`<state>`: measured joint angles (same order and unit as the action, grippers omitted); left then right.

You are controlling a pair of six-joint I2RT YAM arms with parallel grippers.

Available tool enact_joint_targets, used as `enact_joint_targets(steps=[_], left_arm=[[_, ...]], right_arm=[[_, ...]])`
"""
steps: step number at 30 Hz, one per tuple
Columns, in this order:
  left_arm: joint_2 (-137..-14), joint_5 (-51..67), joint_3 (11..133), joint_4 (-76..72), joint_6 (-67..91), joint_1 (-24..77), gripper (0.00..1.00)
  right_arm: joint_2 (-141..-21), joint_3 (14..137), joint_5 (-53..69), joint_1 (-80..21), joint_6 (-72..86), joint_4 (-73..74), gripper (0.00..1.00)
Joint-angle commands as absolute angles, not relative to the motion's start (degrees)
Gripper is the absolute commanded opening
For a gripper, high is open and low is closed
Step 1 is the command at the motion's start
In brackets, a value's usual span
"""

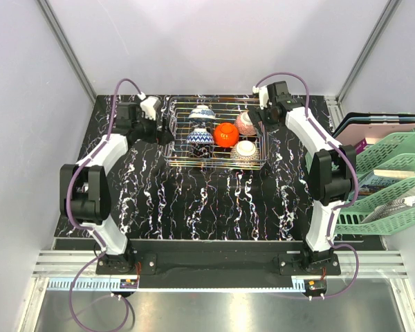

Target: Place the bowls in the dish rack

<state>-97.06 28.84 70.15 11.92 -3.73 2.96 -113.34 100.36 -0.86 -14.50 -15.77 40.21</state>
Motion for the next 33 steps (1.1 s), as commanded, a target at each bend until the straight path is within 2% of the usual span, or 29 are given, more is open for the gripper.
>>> enact_joint_targets(steps=[1,5,7,13,19,22,25,26,28,32,33], left_arm=[[-99.2,23.4,73.6,10.8,-3.5,4.4,0.99],[-99.8,22.2,73.7,11.3,-3.9,4.8,0.92],[-99.8,21.9,73.5,11.3,-4.4,4.9,0.83],[-99.1,22.9,72.2,12.0,-5.1,5.2,0.65],[-98.6,21.8,71.1,12.4,-6.3,6.3,0.55],[-98.8,21.5,71.0,12.6,-6.6,6.7,0.4],[-99.1,21.3,70.8,12.9,-6.8,7.1,0.34],[-99.2,21.1,70.8,13.0,-7.0,7.5,0.29],[-99.2,20.8,70.1,13.1,-7.3,7.7,0.26],[-99.1,20.7,68.6,13.3,-7.9,8.2,0.13],[-98.9,20.7,68.4,13.4,-7.9,8.2,0.08]], right_arm=[[-113.1,99.1,4.5,-13.8,-14.4,37.6,0.93],[-113.2,96.9,7.5,-13.5,-14.0,36.7,0.81],[-113.3,95.7,8.7,-13.5,-13.4,36.3,0.74],[-113.0,93.2,8.9,-13.5,-13.3,35.2,0.7],[-111.9,91.2,9.4,-13.5,-13.4,34.5,0.62],[-111.4,90.4,9.8,-13.6,-13.1,34.2,0.57],[-110.9,89.7,10.2,-13.5,-13.1,34.0,0.55],[-110.7,89.5,10.2,-13.6,-13.1,34.0,0.5],[-110.6,88.9,10.1,-13.5,-13.1,33.9,0.45],[-110.0,88.1,10.7,-13.5,-13.1,33.8,0.35],[-109.9,87.8,10.8,-13.5,-13.1,33.8,0.29]])
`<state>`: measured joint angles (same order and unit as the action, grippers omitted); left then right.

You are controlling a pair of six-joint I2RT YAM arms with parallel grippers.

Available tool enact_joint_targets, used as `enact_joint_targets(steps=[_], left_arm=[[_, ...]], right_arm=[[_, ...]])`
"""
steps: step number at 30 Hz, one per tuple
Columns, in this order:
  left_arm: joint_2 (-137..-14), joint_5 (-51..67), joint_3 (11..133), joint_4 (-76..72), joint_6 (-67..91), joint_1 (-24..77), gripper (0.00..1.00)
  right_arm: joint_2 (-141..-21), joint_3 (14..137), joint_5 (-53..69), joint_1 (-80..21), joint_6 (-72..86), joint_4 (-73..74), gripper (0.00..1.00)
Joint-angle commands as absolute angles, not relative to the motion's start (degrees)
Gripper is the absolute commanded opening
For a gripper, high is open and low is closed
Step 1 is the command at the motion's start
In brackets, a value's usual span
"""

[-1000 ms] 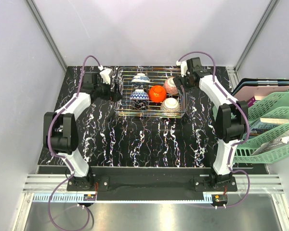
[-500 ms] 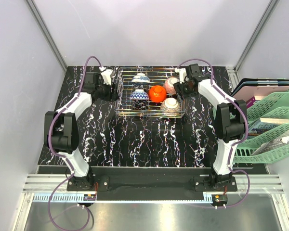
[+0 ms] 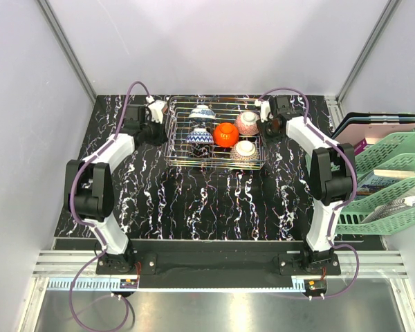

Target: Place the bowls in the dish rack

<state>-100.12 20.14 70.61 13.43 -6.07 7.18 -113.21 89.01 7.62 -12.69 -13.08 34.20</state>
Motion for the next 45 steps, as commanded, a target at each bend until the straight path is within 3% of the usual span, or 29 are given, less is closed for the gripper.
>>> enact_joint_targets(steps=[1,4,17,32,34,36,42,45], left_arm=[[-98.6,20.7,67.7,13.5,-8.1,8.3,0.07],[-97.4,21.0,65.9,13.7,-8.3,8.5,0.0],[-89.2,24.4,56.7,16.0,-9.5,9.7,0.0],[-85.9,25.6,52.5,16.4,-9.8,10.0,0.0],[-85.6,25.9,52.6,16.5,-9.8,10.1,0.12],[-85.3,26.3,52.7,16.7,-9.8,10.0,0.12],[-84.9,27.8,52.4,16.8,-9.6,10.1,0.0],[-84.8,27.9,52.3,16.9,-9.8,10.1,0.0]], right_arm=[[-109.8,87.6,11.1,-13.5,-12.9,33.9,0.27],[-108.7,86.9,12.3,-13.6,-12.6,33.8,0.24],[-104.1,81.5,14.4,-13.6,-11.4,33.8,0.15],[-98.6,74.9,13.9,-14.9,-10.3,32.0,0.2],[-98.7,75.1,13.4,-15.0,-10.9,32.0,0.23],[-99.1,75.4,12.9,-15.0,-11.1,32.1,0.24],[-100.4,76.7,12.4,-15.0,-11.8,32.1,0.24],[-101.2,77.7,12.0,-15.0,-11.9,32.1,0.24]])
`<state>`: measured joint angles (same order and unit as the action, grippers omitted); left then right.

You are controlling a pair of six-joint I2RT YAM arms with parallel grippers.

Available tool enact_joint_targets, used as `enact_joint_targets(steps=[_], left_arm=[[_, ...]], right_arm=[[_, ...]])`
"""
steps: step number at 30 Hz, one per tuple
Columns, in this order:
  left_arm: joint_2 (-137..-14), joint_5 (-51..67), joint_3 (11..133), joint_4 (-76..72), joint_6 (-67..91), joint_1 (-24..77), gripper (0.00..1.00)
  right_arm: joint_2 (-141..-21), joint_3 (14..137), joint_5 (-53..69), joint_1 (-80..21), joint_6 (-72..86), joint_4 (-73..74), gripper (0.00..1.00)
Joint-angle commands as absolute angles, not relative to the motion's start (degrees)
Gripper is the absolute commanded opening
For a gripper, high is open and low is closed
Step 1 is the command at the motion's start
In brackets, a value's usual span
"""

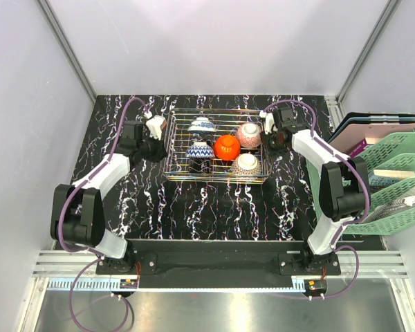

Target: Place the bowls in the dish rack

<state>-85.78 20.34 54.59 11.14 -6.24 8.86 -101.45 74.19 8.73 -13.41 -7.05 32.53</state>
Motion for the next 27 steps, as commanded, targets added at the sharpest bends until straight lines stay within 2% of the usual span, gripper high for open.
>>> enact_joint_targets(steps=[1,3,4,5,6,8,10,12,13,15,16,18,27], left_arm=[[-84.8,28.2,52.2,16.9,-9.8,10.2,0.0],[-84.6,28.4,52.1,16.9,-9.8,10.1,0.0],[-84.6,28.6,52.0,17.0,-9.8,10.1,0.04],[-84.6,28.6,52.0,16.9,-9.8,10.1,0.19],[-84.4,28.6,52.1,17.0,-9.8,10.1,0.25],[-84.1,28.4,52.2,16.7,-10.0,10.0,0.3],[-83.9,28.5,52.4,16.5,-9.9,10.0,0.47],[-84.2,28.5,52.5,16.4,-9.8,10.0,0.65],[-84.2,28.5,52.6,16.4,-9.8,10.0,0.71],[-83.9,28.5,52.7,16.3,-9.9,10.0,0.8],[-83.5,28.1,52.8,16.3,-10.1,9.9,0.9],[-82.1,27.7,53.2,16.1,-10.4,9.6,0.99],[-77.7,29.0,61.2,18.1,-9.8,1.7,0.99]], right_arm=[[-101.3,78.1,12.1,-15.0,-12.0,32.2,0.24],[-101.6,78.5,12.1,-15.0,-12.0,32.2,0.25],[-101.8,78.7,12.2,-15.1,-12.0,32.3,0.27],[-101.9,78.9,12.3,-15.1,-12.1,32.3,0.29],[-102.0,79.1,12.2,-15.1,-12.3,32.4,0.34],[-102.1,79.5,12.1,-15.1,-12.6,32.7,0.39],[-102.4,79.9,12.0,-15.1,-12.9,32.9,0.55],[-102.8,80.4,11.8,-15.1,-13.4,33.1,0.65],[-103.2,80.8,11.6,-15.1,-13.6,33.4,0.76],[-103.7,81.2,11.3,-15.1,-14.4,33.6,0.87],[-103.7,81.6,11.2,-15.1,-14.5,33.7,0.97],[-103.6,82.2,10.6,-15.1,-14.7,33.9,1.0],[-100.3,85.4,5.7,-15.1,-16.2,35.5,1.0]])
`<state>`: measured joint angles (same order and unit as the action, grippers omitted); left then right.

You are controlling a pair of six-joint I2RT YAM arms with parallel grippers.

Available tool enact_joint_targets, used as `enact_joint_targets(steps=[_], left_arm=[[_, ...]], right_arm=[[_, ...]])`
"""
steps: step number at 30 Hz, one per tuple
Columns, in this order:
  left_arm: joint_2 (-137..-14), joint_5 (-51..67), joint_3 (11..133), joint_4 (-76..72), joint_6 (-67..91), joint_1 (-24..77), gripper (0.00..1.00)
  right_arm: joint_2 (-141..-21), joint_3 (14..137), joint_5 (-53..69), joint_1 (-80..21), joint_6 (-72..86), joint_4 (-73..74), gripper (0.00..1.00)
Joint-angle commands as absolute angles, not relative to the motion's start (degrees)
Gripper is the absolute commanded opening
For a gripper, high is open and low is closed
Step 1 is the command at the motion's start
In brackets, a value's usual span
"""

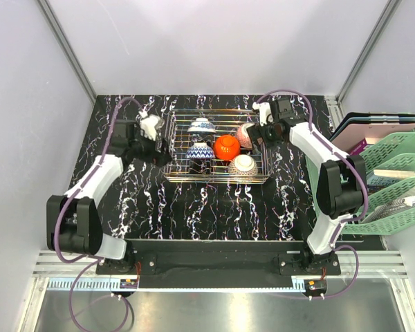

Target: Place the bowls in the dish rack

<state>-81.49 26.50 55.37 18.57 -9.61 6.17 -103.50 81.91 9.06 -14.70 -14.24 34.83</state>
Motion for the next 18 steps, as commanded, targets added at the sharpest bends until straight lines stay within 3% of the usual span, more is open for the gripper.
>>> enact_joint_targets(steps=[1,9,18], left_arm=[[-77.1,29.6,62.7,18.5,-9.8,0.6,0.99],[-68.9,32.3,67.7,27.3,-11.9,-8.4,0.99],[-49.8,28.4,62.1,30.1,-12.5,-12.8,0.99]], right_arm=[[-99.4,85.8,5.5,-15.1,-16.3,35.9,1.0],[-83.3,86.7,15.0,-15.1,-16.3,44.7,1.0],[-62.9,85.2,13.1,-15.0,-17.1,47.8,1.0]])
